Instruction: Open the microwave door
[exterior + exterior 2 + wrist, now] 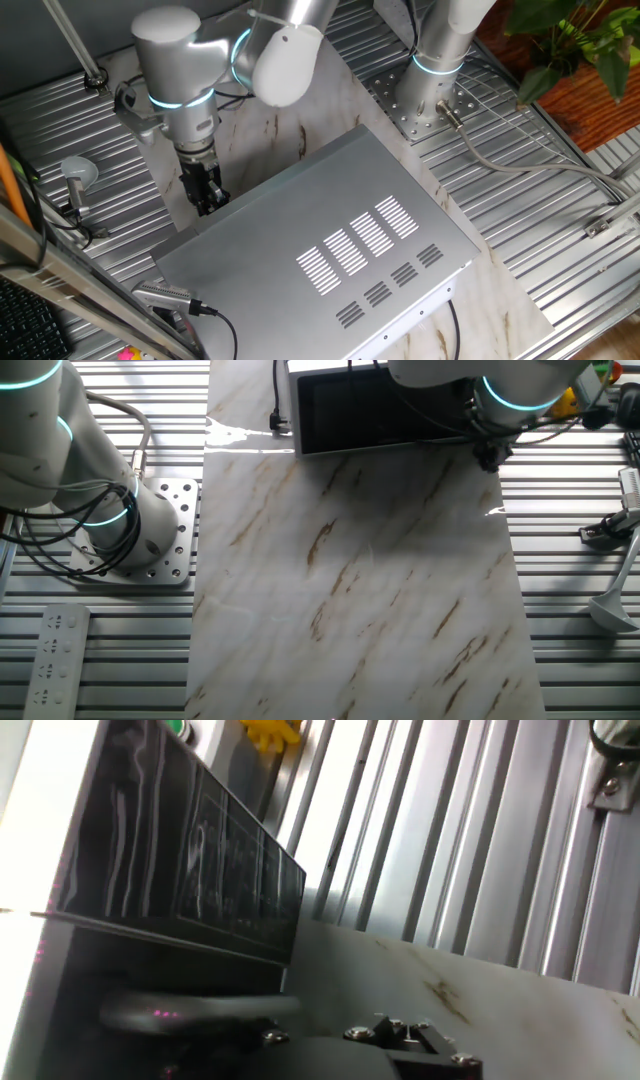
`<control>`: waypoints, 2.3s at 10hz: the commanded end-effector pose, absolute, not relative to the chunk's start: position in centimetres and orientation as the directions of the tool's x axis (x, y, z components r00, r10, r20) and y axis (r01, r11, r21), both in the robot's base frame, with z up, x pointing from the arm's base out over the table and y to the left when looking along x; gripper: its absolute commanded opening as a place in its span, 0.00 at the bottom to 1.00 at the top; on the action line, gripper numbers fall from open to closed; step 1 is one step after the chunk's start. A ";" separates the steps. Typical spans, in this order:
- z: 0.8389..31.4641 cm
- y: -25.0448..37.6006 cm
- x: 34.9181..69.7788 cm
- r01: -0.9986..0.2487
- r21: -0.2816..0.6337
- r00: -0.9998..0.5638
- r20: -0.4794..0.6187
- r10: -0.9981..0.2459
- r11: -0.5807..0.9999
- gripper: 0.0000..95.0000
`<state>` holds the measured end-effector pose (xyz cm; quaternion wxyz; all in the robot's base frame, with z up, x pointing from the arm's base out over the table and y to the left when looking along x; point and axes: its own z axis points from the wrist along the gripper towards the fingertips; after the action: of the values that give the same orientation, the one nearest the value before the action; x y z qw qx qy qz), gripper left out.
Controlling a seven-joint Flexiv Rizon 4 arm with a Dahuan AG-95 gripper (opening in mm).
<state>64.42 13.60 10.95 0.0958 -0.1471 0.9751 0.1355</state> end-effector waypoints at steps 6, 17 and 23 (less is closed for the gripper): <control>11.6 15.3 64.7 -0.342 0.113 -0.920 -0.246 -0.307 0.933 0.40; 11.6 15.3 64.7 -0.382 0.150 -0.907 -0.250 -0.339 0.912 0.40; 11.6 15.3 64.7 -0.388 0.171 -0.904 -0.263 -0.337 0.906 0.40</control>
<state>64.59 15.25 11.53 0.1141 -0.1882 0.9692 0.1108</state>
